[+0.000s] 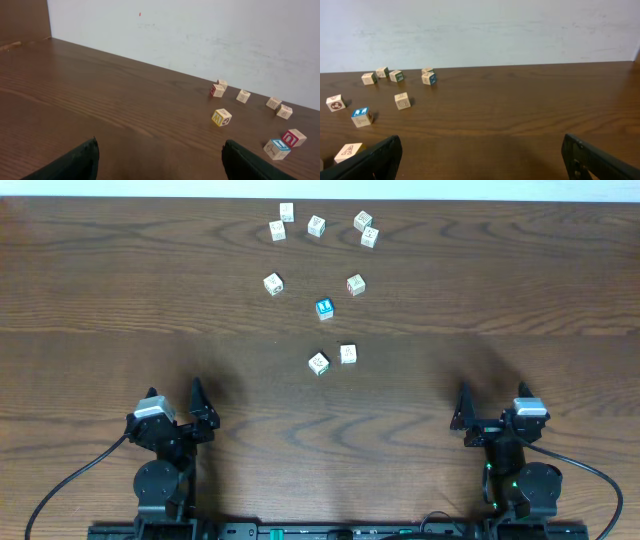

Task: Lift 5 blocks
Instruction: 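Move the right gripper forward toward the blocks in the table center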

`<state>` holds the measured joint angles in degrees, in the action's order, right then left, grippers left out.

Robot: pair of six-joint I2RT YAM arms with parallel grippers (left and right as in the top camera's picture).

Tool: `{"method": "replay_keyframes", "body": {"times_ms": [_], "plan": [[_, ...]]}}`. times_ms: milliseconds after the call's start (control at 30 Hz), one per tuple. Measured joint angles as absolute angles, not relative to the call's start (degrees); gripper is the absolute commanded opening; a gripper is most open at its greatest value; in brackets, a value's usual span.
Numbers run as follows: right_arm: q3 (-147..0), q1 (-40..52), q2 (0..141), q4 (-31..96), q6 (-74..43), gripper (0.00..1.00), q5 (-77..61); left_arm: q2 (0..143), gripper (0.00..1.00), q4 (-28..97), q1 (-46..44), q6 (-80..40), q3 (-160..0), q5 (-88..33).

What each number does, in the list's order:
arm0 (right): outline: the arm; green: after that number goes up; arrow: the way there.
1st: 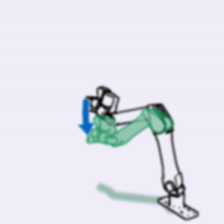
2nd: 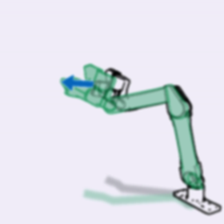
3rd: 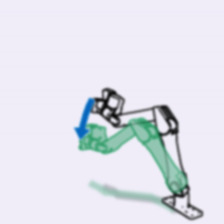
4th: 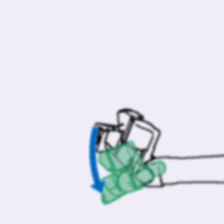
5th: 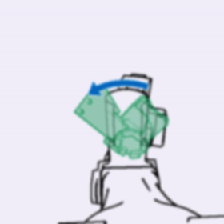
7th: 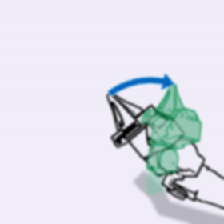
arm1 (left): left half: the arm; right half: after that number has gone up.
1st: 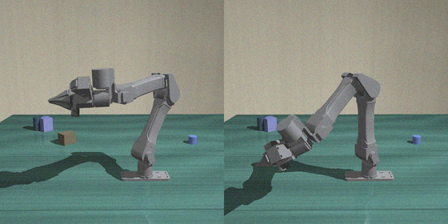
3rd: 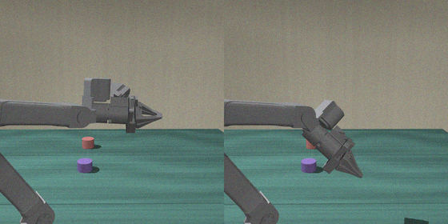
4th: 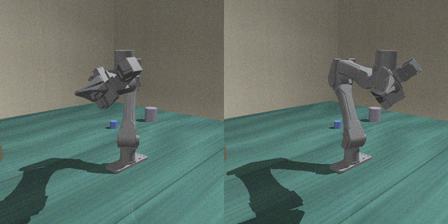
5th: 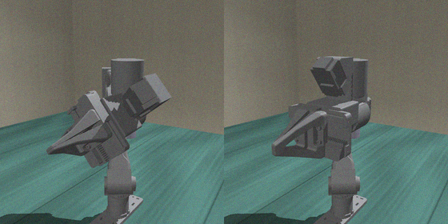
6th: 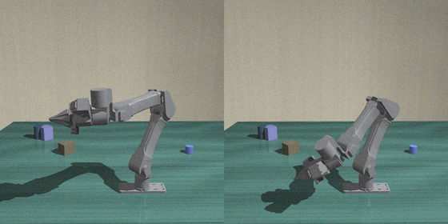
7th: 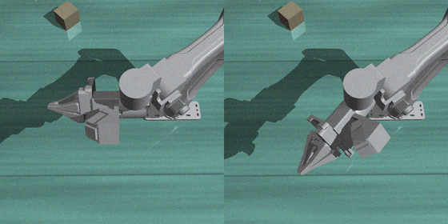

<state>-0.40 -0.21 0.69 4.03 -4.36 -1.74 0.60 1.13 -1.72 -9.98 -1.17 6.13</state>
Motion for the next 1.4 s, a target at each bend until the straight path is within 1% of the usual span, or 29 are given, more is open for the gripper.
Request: {"method": "replay_keyframes", "body": {"times_ms": [33,67,100,133,167,233,267,300,333,367,500,567,833,1000,1200,1400], "plan": [[-1.8,0.7,2.3,9.9,-2.9,0.99,-2.1,0.6,0.79,1.1,-1.7,-10.0,-1.2,6.2],[-13.5,4.9,12.2,41.0,-0.3,0.99,-2.9,0.7,0.79,1.3,-1.7,-10.0,-1.3,6.2],[-19.9,8.1,20.4,58.6,1.4,0.99,-5.2,0.4,0.79,1.5,-1.7,-9.9,-1.6,6.0],[-27.7,11.2,32.2,69.5,3.0,0.99,-5.6,0.6,0.79,1.8,-1.8,-9.7,-1.6,6.3],[-35.4,12.1,41.7,71.4,4.0,0.99,-5.5,0.5,0.79,1.8,-1.7,-9.7,-1.6,6.1],[-55.9,12.9,57.5,68.3,5.9,0.99,-5.0,0.5,0.79,1.9,-1.7,-9.6,-1.6,6.2],[-64.1,13.0,60.8,66.6,6.5,0.99,-4.7,0.7,0.79,1.9,-1.7,-9.6,-1.6,6.1],[-73.1,13.0,59.9,63.5,7.3,0.99,-4.1,0.6,0.79,1.8,-1.7,-9.5,-1.6,6.2],[-74.4,13.0,58.7,63.4,7.5,0.99,-3.9,0.6,0.79,1.9,-1.7,-9.5,-1.6,6.0],[-75.5,13.0,54.3,62.9,7.9,0.99,-3.7,0.6,0.79,1.9,-1.7,-9.5,-1.6,6.2],[-74.7,13.0,36.7,64.2,8.6,0.99,-2.2,0.6,0.79,1.9,-1.7,-9.2,-1.6,6.1],[-74.4,13.0,33.3,64.7,8.9,0.99,-1.6,0.6,0.79,1.9,-1.7,-9.2,-1.6,6.1],[-71.4,13.0,38.4,65.3,9.4,0.99,-0.8,0.6,0.79,1.9,-1.7,-9.1,-1.6,6.1],[-71.4,13.0,38.6,64.8,9.5,0.99,-0.6,0.6,0.79,1.9,-1.7,-9.1,-1.6,6.1],[-71.4,13.0,40.6,59.0,9.5,0.99,-0.6,0.6,0.79,1.9,-1.7,-9.1,-1.6,6.1],[-71.4,13.0,48.4,53.9,8.8,0.99,-1.5,0.6,0.79,1.9,-1.7,-9.1,-1.6,6.1]]}}
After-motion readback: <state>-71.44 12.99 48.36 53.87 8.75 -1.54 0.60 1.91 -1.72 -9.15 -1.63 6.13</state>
